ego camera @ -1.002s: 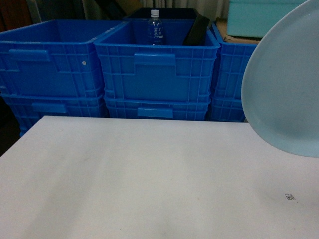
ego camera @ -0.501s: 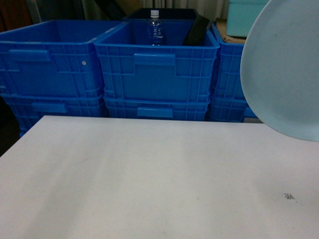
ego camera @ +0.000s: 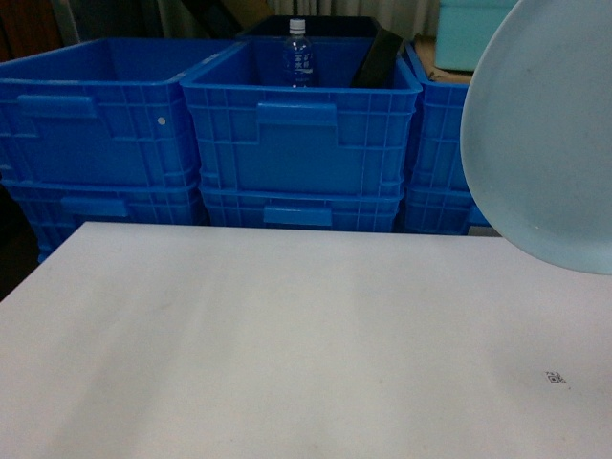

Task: Place blue tray on left shelf second layer neatly

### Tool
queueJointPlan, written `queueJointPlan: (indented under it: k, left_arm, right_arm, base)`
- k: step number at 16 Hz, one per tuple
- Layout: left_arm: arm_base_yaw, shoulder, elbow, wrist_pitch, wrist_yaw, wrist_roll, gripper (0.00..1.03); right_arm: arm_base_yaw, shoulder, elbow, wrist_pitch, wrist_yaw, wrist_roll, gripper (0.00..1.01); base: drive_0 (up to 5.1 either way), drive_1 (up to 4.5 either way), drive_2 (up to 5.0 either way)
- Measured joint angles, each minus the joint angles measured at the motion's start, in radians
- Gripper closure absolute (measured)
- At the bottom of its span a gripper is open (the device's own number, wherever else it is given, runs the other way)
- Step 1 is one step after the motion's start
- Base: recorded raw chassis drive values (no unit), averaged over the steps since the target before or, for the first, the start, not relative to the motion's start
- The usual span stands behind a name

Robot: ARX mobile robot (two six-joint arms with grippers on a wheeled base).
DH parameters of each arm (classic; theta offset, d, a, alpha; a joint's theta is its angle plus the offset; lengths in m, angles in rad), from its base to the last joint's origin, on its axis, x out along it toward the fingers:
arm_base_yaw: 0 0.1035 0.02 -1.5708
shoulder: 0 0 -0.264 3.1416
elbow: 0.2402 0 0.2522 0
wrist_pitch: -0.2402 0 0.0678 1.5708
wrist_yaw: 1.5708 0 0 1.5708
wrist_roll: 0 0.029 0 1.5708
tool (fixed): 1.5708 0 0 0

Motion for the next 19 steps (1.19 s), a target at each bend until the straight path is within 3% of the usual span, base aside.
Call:
queueJointPlan:
  k: [13, 19]
  left_arm:
    - [0.000, 0.000, 0.000, 0.000, 0.000, 0.000, 0.05]
    - [0.000, 0.000, 0.000, 0.000, 0.000, 0.000, 0.05]
  right_arm:
    - [0.000, 0.000, 0.000, 0.000, 0.000, 0.000, 0.99]
    - [0.000, 0.000, 0.000, 0.001, -0.002, 0.000, 0.99]
  base:
    - [0.0, 0.00, 0.0]
    - [-1.9, -1.85, -1.9]
